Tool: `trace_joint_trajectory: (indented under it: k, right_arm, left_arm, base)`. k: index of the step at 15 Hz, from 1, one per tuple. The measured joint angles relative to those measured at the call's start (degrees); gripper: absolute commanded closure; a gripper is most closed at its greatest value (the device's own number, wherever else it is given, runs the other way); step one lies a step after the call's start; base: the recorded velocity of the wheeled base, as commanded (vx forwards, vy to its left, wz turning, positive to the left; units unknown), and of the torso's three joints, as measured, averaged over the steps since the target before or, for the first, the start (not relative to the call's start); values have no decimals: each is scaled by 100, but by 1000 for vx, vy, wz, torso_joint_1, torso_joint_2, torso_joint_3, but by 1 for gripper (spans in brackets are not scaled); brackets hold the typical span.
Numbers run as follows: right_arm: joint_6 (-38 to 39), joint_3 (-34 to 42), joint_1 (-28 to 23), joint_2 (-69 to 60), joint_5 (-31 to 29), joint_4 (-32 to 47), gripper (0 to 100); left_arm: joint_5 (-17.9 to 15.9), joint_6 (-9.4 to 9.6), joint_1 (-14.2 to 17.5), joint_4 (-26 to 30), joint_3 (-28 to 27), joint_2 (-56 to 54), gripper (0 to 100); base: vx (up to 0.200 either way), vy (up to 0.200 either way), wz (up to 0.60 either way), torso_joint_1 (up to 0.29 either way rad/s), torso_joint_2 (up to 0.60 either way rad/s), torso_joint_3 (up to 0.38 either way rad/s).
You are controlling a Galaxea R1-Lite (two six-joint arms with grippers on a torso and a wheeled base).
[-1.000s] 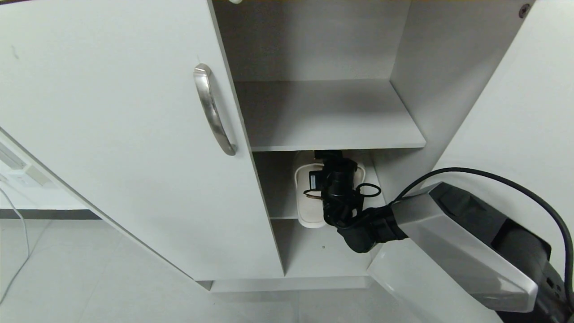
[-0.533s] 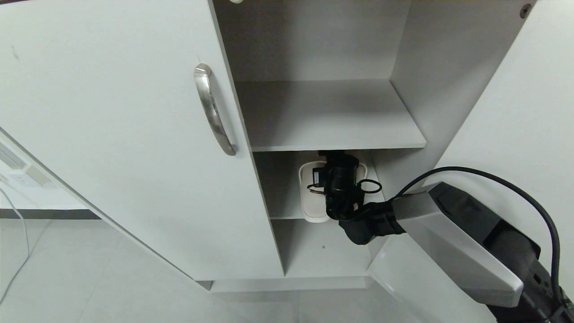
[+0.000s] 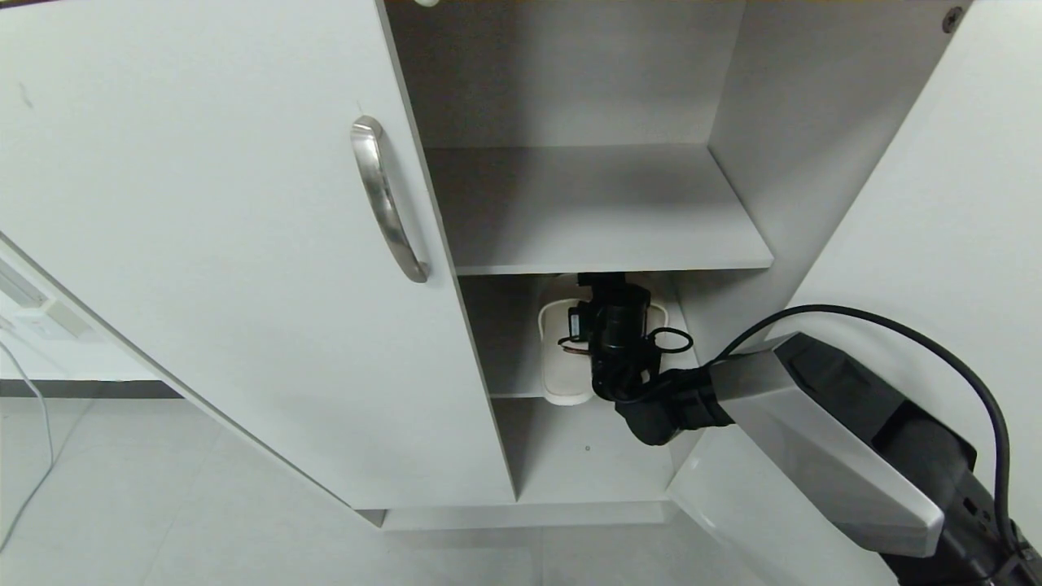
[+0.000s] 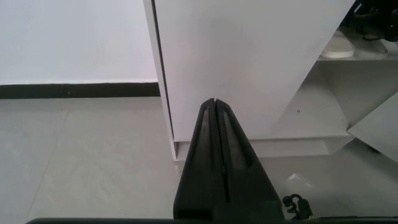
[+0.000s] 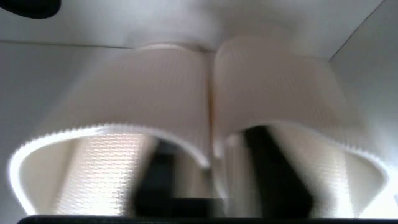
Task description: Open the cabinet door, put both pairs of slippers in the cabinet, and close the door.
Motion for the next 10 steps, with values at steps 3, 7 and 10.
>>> trace_joint_trajectory:
  k: [3, 7, 10]
  right_arm:
    - [1, 279, 30, -87, -2, -76, 0]
    - [0, 1836, 227, -714, -20, -816, 0]
    - [0, 3139, 447, -1276, -35, -1598, 0]
  left_arm:
    - [2, 0, -2, -2, 2, 2, 100]
    - [5, 10, -2, -2, 2, 0, 100]
    - [10, 16, -2, -2, 2, 2, 100]
  base:
    - [0, 0, 0, 0, 0, 0]
    - [0, 0, 0, 0, 0, 0]
    - [0, 0, 0, 0, 0, 0]
